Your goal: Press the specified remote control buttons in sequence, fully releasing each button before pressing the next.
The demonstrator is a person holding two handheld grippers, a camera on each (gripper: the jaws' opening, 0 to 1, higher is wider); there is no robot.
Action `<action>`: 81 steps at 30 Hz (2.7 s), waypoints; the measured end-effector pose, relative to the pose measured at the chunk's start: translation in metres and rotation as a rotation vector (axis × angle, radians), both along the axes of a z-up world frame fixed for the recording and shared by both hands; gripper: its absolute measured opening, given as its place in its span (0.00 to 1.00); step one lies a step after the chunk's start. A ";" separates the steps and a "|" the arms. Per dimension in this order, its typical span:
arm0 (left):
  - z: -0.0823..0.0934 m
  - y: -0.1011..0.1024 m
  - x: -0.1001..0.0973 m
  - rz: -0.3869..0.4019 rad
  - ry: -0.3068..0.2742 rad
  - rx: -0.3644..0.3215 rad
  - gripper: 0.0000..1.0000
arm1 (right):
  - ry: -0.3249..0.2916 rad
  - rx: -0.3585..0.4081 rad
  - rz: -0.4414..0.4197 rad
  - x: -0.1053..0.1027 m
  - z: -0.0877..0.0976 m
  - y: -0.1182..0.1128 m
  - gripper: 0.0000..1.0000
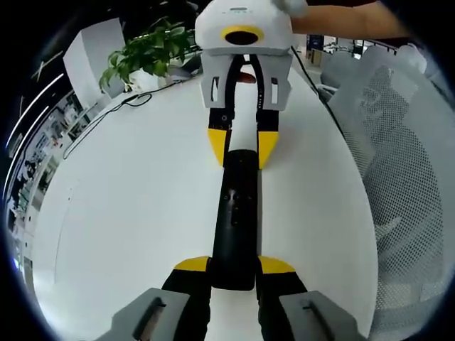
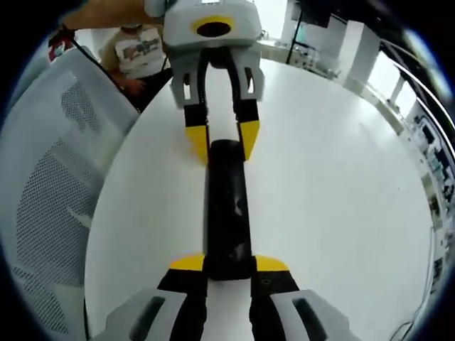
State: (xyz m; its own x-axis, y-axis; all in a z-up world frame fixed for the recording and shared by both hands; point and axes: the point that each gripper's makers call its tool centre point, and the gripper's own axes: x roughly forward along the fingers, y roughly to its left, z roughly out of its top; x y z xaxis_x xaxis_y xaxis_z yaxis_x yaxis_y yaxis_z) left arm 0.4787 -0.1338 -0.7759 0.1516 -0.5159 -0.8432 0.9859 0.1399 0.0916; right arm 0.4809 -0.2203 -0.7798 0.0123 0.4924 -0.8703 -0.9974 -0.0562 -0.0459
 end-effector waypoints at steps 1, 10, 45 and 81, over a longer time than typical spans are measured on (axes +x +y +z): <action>0.000 0.000 0.000 -0.002 -0.002 0.000 0.23 | 0.000 0.000 0.000 0.000 0.000 0.000 0.19; 0.003 0.002 0.002 -0.007 -0.013 0.004 0.23 | -0.013 0.003 0.002 0.002 0.004 0.001 0.19; 0.047 0.003 0.069 -0.035 -0.168 0.020 0.23 | -0.192 0.039 -0.036 0.065 0.051 0.004 0.19; 0.012 0.009 0.183 -0.051 -0.183 0.064 0.23 | -0.218 0.044 -0.049 0.182 0.015 0.010 0.19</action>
